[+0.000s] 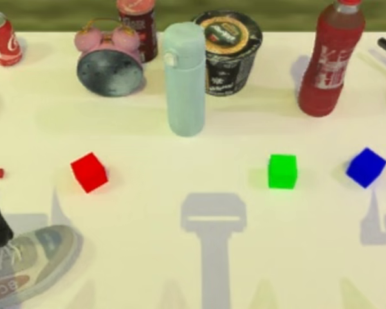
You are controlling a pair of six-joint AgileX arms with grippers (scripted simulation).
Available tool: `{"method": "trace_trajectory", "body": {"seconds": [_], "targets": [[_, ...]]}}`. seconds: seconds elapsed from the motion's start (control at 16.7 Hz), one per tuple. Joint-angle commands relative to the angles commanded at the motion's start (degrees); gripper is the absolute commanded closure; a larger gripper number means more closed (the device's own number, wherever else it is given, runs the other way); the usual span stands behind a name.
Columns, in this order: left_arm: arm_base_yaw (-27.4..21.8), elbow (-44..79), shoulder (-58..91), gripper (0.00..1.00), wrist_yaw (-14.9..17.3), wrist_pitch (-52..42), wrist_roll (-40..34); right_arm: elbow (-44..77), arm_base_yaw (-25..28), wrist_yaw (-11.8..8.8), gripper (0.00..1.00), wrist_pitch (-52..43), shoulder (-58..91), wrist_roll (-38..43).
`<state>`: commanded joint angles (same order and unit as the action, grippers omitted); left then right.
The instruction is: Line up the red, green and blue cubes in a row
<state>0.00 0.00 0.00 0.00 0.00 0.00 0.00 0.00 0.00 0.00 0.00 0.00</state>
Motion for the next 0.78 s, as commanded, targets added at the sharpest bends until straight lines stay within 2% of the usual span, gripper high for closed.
{"method": "trace_trajectory", "body": {"seconds": [0.36,0.54,0.78], "targets": [[-1.0,5.8,5.9,0.0,0.1,-3.7,2.4,0.0,0.0,0.0,0.0,0.0,0.0,0.0],[-2.5,15.5,16.8,0.0,0.1,-9.9,6.3,0.0,0.0,0.0,0.0,0.0,0.0,0.0],[-5.0,32.1,38.7,0.0,0.0,-21.2,13.3,0.0,0.0,0.0,0.0,0.0,0.0,0.0]]}}
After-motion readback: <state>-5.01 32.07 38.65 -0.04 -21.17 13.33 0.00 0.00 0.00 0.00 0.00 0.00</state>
